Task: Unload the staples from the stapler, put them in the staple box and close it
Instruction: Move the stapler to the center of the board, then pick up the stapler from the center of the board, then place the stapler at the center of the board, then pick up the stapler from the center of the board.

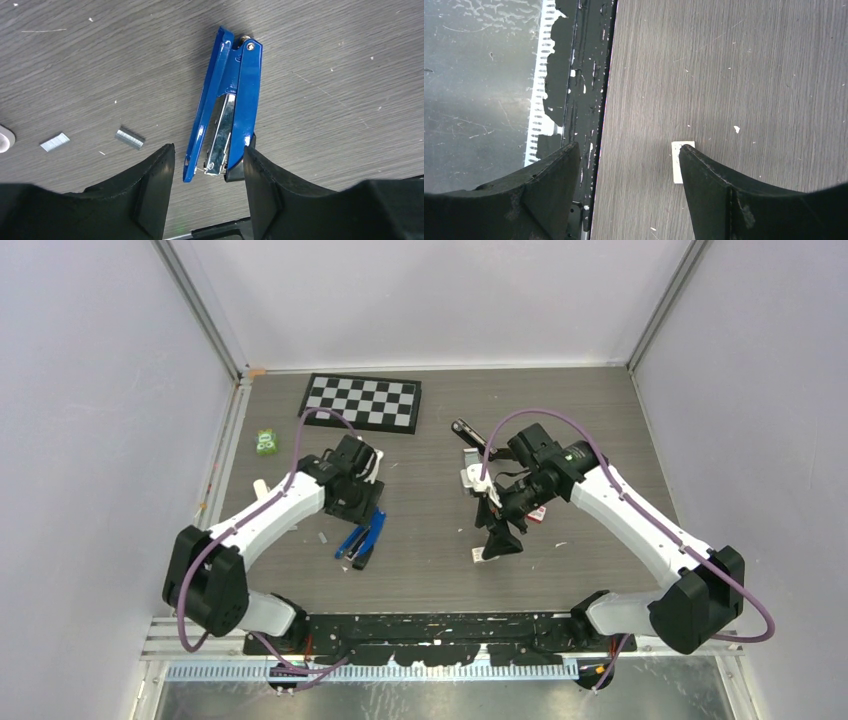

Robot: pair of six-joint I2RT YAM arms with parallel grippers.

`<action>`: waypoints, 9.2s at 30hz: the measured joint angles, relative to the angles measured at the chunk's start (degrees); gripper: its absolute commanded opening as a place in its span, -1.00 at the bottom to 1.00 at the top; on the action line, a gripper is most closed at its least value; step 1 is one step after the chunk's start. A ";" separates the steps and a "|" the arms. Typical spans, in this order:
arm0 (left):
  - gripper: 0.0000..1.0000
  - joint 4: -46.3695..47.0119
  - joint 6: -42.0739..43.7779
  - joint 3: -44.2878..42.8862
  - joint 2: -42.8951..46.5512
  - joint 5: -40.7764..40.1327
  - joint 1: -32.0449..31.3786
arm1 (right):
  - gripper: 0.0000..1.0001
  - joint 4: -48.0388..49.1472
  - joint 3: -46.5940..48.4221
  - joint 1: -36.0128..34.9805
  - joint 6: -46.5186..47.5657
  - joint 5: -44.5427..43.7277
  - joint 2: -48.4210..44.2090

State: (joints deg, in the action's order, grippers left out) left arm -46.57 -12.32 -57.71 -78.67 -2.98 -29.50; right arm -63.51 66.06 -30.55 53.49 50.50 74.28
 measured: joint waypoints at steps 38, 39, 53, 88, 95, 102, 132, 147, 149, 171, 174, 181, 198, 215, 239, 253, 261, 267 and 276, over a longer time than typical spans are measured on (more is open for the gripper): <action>-1.00 -0.66 7.56 -9.42 -18.38 1.51 4.72 | 0.53 -4.85 0.92 3.28 4.59 2.64 -0.04; -1.00 0.31 6.62 -10.10 -18.32 1.44 6.23 | 0.53 -4.94 0.92 3.30 4.68 2.67 -0.04; -0.59 12.92 -12.48 -26.69 -35.87 6.45 31.89 | 0.53 -6.03 1.01 5.33 5.73 3.98 -2.12; 0.03 26.84 -27.26 4.15 -8.09 13.00 37.05 | 0.54 -9.05 1.33 9.14 8.72 6.67 -3.65; -0.27 23.28 -26.12 -9.81 -22.29 8.48 35.39 | 0.53 -9.25 1.36 9.44 9.01 6.84 -2.86; -0.88 21.49 -24.83 -11.58 -26.58 8.33 34.86 | 0.53 -9.49 1.36 9.68 9.35 6.84 -2.32; -1.00 70.55 -46.60 24.72 -9.14 36.30 21.99 | 0.75 52.92 3.58 2.38 -66.60 -4.44 22.43; -1.00 88.32 -54.86 30.56 -8.28 38.16 17.03 | -0.16 51.47 13.57 -2.69 -81.15 -16.61 35.08; -1.00 89.24 -54.93 30.82 -8.28 37.90 16.81 | -0.57 51.65 14.23 -2.89 -82.34 -15.58 36.15; 0.88 45.81 -33.00 25.59 37.13 22.34 21.03 | -0.95 23.52 39.80 -8.90 -48.92 -41.75 46.99; 0.90 37.53 -28.83 24.55 45.09 18.21 21.05 | -0.83 19.21 46.36 -11.69 -43.30 -47.08 52.96; 0.90 24.61 -24.28 23.87 49.42 14.78 21.05 | 0.21 13.77 52.83 -14.69 -37.22 -53.16 58.88; 0.05 16.55 -32.74 29.11 42.51 11.89 21.05 | 0.87 17.55 26.86 -7.91 -35.58 -27.08 18.60; 0.14 13.51 -32.39 24.72 22.03 -0.44 21.05 | 0.95 28.89 2.08 5.81 -37.16 -4.46 2.91; 0.41 18.05 2.75 4.15 12.33 28.98 20.72 | 0.95 28.76 2.08 7.21 -36.37 -2.89 3.23; 0.72 20.17 24.20 3.08 5.75 37.75 8.13 | 0.95 27.78 2.08 7.43 -34.86 -2.27 3.21; 0.75 14.93 55.71 -11.17 -10.45 41.81 4.98 | 0.95 27.50 2.08 11.87 -34.56 -0.50 1.79; 0.69 10.56 71.69 -17.29 -20.02 43.23 5.03 | 0.96 27.50 2.08 13.14 -34.56 0.44 0.83; 0.50 7.06 77.37 -26.99 -32.61 44.15 4.48 | 0.95 27.50 2.08 15.19 -34.80 1.77 0.83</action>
State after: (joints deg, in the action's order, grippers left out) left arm -39.51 65.06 -84.71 -111.28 41.17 -25.02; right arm -36.01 68.14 -15.35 18.70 52.27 75.11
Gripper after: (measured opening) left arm 0.754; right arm 0.977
